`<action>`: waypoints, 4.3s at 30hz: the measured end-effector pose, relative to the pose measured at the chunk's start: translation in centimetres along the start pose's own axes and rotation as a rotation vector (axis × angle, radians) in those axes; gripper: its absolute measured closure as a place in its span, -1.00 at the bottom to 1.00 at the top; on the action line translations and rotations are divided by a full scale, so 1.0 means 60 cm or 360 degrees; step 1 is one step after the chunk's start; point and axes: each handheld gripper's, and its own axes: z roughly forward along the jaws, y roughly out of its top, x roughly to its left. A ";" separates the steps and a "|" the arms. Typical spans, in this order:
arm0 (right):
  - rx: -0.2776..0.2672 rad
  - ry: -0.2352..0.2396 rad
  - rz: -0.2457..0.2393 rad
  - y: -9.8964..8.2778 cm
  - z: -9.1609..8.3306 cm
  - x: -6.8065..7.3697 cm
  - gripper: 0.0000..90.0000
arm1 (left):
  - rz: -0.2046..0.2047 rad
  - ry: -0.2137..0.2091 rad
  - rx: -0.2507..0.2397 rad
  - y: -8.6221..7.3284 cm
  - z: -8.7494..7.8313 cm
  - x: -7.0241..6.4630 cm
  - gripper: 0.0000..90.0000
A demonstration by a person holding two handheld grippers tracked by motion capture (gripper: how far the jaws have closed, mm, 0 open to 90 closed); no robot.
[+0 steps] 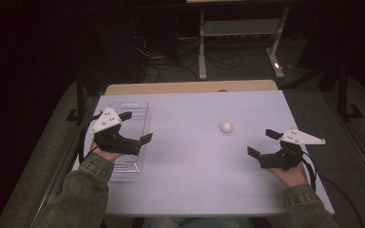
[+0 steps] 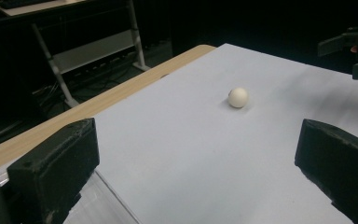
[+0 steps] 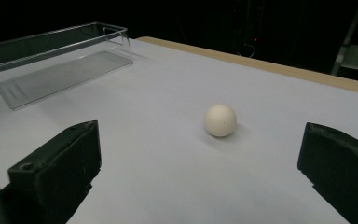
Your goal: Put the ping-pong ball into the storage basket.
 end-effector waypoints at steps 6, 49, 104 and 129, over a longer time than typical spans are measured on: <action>0.0000 0.0003 0.0000 0.000 0.000 0.000 -1.00 | 0.0009 -0.0019 0.0002 0.012 0.007 0.004 -1.00; -0.0050 0.0002 0.0021 0.004 -0.009 -0.009 -1.00 | 0.0206 -0.0208 0.0215 0.095 0.074 -0.008 -1.00; -0.0043 0.0021 0.0040 0.001 -0.012 -0.011 -1.00 | 0.0390 -0.0288 0.0553 0.163 0.201 -0.015 -1.00; -0.0043 0.0032 0.0025 0.000 -0.014 -0.008 -1.00 | 0.0526 -0.0357 0.0763 0.169 0.270 -0.038 -1.00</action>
